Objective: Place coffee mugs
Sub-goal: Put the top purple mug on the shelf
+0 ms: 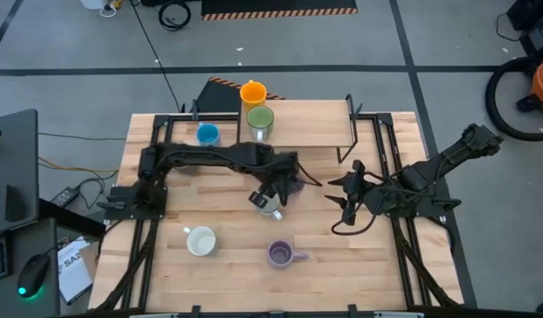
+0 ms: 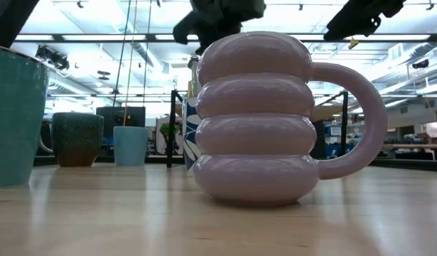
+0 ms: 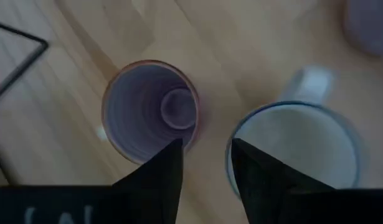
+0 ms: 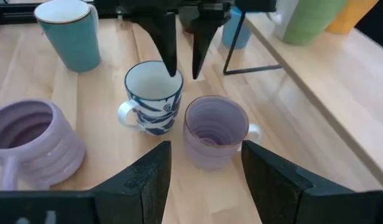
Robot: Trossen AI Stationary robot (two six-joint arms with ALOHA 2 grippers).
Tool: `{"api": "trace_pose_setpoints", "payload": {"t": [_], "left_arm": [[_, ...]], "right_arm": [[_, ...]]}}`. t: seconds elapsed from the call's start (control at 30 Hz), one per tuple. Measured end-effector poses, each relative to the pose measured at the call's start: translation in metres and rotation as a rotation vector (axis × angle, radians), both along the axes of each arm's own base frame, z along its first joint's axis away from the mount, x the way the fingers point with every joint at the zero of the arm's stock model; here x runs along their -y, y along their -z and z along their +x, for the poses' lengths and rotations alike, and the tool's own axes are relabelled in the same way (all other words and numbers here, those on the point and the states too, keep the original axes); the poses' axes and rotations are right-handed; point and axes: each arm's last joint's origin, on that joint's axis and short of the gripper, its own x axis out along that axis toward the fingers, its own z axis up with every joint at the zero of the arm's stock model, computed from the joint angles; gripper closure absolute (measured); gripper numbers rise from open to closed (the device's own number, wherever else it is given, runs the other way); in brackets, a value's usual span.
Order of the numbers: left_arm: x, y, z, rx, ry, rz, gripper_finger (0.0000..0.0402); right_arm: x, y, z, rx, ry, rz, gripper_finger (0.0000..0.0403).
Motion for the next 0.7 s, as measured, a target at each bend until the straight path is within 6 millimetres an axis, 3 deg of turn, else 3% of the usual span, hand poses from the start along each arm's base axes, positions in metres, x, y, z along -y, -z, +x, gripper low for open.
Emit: {"api": "trace_pose_setpoints", "payload": {"t": [0.37, 0.7], "left_arm": [[0.007, 0.006, -0.039, -0.014, -0.112, -0.040, 0.0288], [0.014, -0.022, -0.075, 0.140, -0.201, -0.076, 0.0292]], "right_arm": [[0.006, 0.003, 0.013, -0.015, -0.008, -0.065, 0.0202], [0.014, 0.011, 0.047, -0.009, -0.066, -0.092, 0.0202]]}}
